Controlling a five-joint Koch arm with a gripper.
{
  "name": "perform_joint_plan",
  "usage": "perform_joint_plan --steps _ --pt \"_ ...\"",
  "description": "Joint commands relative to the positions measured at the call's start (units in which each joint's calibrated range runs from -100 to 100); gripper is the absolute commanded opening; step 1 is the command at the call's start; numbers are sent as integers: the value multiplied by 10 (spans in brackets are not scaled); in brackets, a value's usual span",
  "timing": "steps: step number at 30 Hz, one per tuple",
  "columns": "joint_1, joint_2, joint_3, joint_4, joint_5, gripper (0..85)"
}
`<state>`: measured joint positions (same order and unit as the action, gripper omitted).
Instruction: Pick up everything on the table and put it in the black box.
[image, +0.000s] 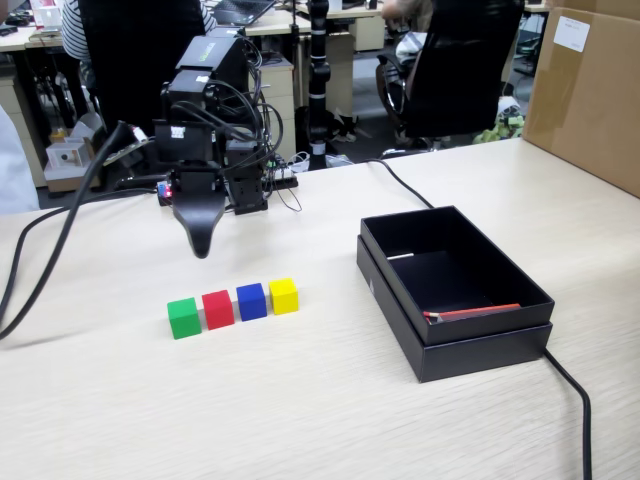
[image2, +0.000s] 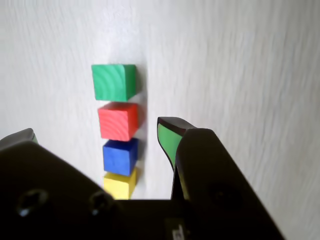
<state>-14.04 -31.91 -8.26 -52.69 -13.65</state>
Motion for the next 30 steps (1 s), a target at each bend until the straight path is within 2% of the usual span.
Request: perform_joint_plan --steps 1,12,25,27,30 --pt "-11 47 74 -4 -13 471" --pt "-22 257 148 -4 -32 471" --pt "-16 341 200 -4 -31 447" --pt "-15 364 214 -4 -30 403" --pt "-16 378 220 -4 -29 383"
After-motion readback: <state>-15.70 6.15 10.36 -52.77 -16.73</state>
